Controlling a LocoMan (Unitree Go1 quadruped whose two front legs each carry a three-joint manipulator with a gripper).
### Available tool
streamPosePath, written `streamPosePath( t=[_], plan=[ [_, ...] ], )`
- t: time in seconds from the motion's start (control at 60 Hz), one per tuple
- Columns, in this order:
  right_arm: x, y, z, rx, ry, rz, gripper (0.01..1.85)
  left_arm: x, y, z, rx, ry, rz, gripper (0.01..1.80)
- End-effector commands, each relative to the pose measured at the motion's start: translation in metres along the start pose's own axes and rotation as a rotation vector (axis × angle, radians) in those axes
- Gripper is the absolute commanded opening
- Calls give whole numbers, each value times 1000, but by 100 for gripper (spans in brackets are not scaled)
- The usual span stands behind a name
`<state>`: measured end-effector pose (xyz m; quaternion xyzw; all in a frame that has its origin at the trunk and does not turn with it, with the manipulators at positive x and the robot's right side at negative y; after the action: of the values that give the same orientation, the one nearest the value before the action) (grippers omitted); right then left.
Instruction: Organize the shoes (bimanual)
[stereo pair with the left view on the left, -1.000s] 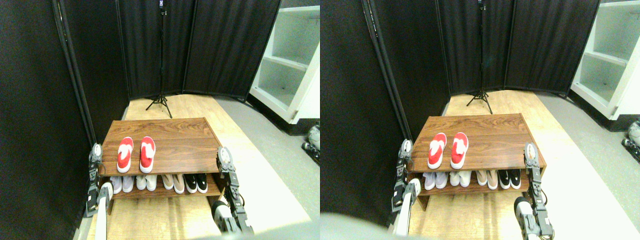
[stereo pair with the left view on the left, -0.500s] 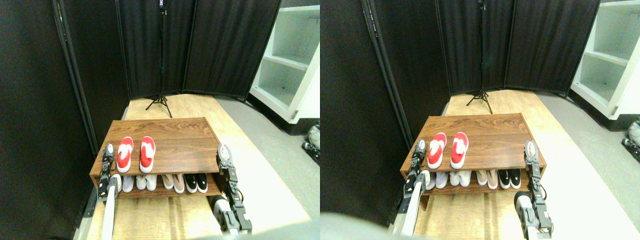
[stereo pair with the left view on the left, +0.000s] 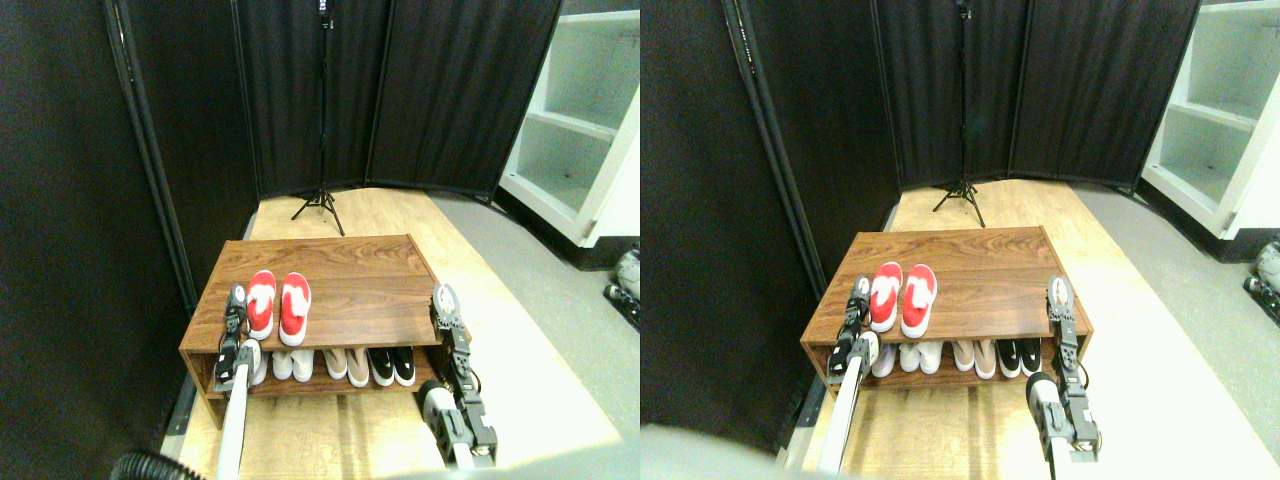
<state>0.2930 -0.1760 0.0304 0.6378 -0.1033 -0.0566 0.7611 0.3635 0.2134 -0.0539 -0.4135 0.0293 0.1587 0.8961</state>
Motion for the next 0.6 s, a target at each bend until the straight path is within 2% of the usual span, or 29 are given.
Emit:
streamPosePath(
  t=[0.017, 0.283, 0.6],
  plan=[
    [3, 3, -1, 13, -13, 17, 1, 1, -11, -1, -5, 11, -29, 1],
    [5, 3, -3, 15, -26, 19, 1, -1, -19, -5, -19, 40, -35, 1],
    [6, 3, -7, 12, -28, 16, 1, -12, -15, -1, -57, 16, -40, 1]
  ],
)
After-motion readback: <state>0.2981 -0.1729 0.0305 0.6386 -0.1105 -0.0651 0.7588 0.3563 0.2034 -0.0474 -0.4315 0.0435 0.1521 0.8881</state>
